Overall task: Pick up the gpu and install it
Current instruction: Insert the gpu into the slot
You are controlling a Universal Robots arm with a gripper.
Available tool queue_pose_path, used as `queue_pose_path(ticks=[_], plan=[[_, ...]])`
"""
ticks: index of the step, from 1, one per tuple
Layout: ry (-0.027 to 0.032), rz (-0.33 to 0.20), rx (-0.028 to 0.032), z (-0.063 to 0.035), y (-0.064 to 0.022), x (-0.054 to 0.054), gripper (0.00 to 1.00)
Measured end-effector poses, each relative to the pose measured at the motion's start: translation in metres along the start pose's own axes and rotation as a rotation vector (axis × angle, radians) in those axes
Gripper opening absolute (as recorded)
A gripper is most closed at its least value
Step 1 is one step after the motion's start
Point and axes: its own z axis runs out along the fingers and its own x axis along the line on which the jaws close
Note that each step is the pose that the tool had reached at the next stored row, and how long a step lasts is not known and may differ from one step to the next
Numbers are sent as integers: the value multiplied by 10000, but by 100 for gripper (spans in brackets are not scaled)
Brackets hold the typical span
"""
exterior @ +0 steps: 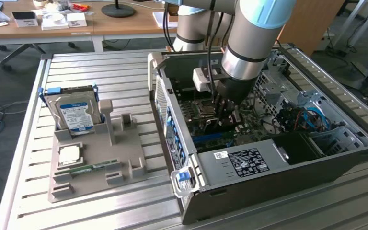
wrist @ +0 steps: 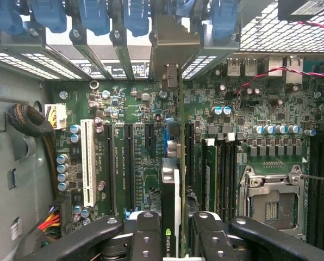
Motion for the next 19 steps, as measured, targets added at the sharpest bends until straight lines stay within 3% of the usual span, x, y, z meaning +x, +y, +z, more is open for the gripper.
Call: queue_pose_path(ticks=[19], plan=[[2,80,5,46,12,4,27]])
